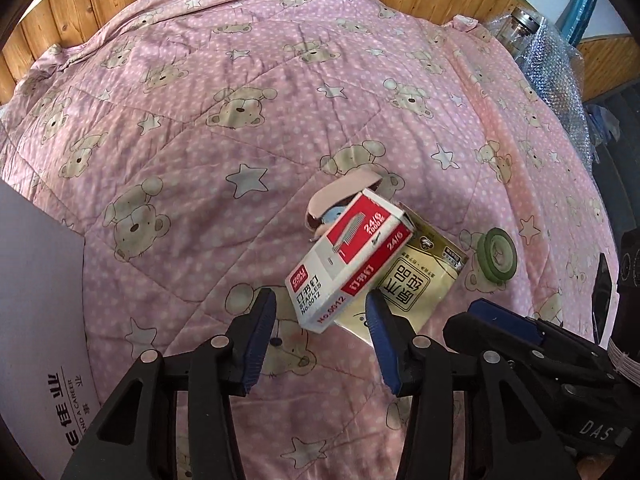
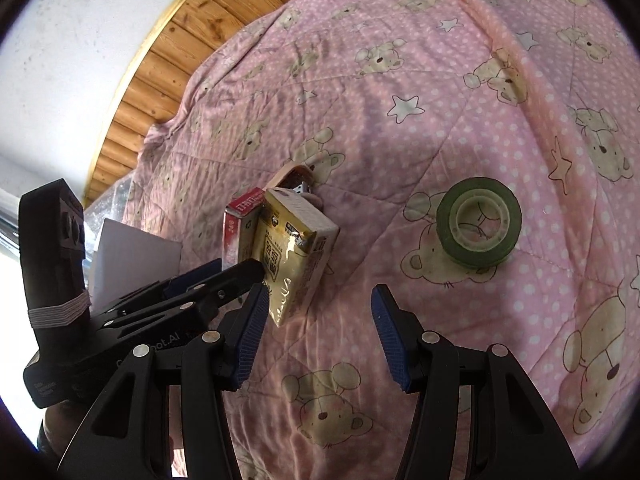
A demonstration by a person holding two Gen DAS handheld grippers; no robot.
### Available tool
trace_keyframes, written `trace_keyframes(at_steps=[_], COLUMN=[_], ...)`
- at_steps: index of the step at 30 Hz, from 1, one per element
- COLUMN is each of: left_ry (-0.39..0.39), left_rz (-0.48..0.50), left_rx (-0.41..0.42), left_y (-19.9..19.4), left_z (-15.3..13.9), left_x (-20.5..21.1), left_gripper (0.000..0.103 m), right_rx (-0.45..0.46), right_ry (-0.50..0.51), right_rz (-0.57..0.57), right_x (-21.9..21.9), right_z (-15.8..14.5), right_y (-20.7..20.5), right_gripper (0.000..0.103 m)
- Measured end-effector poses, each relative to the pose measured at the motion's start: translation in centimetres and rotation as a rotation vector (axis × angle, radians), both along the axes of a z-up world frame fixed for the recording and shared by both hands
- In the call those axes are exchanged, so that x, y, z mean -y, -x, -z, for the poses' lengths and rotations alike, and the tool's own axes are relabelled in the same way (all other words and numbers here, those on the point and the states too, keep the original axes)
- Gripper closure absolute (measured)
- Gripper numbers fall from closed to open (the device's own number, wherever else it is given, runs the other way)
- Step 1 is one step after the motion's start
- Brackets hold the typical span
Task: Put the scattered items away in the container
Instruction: 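Grasp the white-and-red staple box with the left gripper while the right grasps the cream box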
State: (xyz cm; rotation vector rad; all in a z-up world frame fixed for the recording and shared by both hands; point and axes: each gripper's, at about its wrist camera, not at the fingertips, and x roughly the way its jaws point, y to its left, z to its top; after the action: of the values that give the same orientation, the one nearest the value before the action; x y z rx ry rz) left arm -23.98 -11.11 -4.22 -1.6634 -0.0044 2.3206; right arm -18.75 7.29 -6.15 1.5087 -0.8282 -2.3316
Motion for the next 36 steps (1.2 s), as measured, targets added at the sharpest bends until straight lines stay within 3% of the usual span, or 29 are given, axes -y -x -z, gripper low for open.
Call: trace_keyframes(at_steps=[15,17,19,25,29,36], left_ry=[-0.052,-0.056,-0.061,-0.067,-0.071,-0.074], left_rz=[0.014,0.01,0.011,0.004,0.002,-0.007], left_rx=[0.019,0.022,0.024,0.027,0.026,0.025], left_y=[2.5,2.7,2.8,2.7,2.6,2.6], left_z=[0.6,0.6,0.7,0.7,0.6,0.6], left_x=[-0.5,-0.5,-0.4,-0.1,0.0,0.5], left_gripper=[0.053,0.053,0.053,0.053,0.053,0.053], right_rx=[0.001,-0.001,0.008,0.028,0.043,0.016], right_ry=[-0.035,-0.04,-0.045,-0.035,-0.031,-0.06], right_rz=[0.015,0.011,-0.006,-0.06,-0.098,-0.057], right_x=[-0.4,-0.3,-0.1,1.0,1.8,0.8], right_z=[0.3,0.4,0.8,0.9,0.8,0.8], right_y=[3.8,4.1,4.3,3.4,2.5,3.4], right_gripper=[0.046,0.048,0.063,0.068,0.068,0.061])
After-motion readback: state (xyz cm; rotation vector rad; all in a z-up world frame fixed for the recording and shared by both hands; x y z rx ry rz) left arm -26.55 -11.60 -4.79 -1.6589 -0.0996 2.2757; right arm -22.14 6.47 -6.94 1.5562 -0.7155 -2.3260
